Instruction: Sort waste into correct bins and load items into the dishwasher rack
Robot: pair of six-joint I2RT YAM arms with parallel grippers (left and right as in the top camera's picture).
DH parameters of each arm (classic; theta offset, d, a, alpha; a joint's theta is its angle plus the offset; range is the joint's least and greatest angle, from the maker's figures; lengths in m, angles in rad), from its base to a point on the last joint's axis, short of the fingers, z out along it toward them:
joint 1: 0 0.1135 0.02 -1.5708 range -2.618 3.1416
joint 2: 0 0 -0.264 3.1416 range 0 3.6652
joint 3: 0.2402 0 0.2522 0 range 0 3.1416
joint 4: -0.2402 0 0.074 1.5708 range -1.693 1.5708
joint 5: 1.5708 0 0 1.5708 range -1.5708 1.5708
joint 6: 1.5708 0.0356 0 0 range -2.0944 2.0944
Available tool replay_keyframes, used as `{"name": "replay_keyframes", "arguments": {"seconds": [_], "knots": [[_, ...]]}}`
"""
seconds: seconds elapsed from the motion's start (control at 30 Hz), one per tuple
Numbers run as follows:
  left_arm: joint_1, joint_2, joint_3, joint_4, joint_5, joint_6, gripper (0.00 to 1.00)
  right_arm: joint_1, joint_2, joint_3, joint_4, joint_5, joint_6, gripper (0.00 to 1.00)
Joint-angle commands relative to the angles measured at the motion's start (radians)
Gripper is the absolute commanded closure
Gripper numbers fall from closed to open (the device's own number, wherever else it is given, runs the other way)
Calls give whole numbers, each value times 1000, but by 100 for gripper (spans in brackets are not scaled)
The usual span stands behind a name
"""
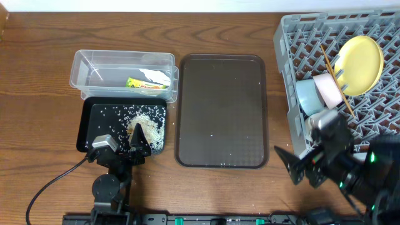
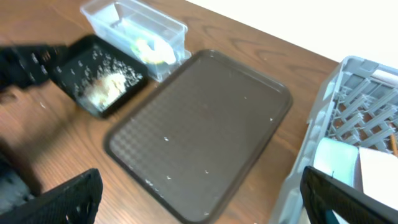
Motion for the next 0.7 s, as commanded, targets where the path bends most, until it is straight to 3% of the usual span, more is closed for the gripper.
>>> {"name": "replay_keyframes", "arguments": {"seconds": [0.0, 0.3, 0.57, 0.67], "knots": [[7, -5, -32, -17, -5, -8, 6, -12, -95, -171, 81, 8, -99, 1], [7, -5, -32, -17, -5, -8, 6, -12, -417, -669, 401, -52, -57, 1], [7, -5, -32, -17, -5, -8, 6, -12, -640, -959, 568, -53, 40, 1], [7, -5, -32, -16, -5, -8, 6, -12, -637, -1016, 674, -53, 39, 1]]}}
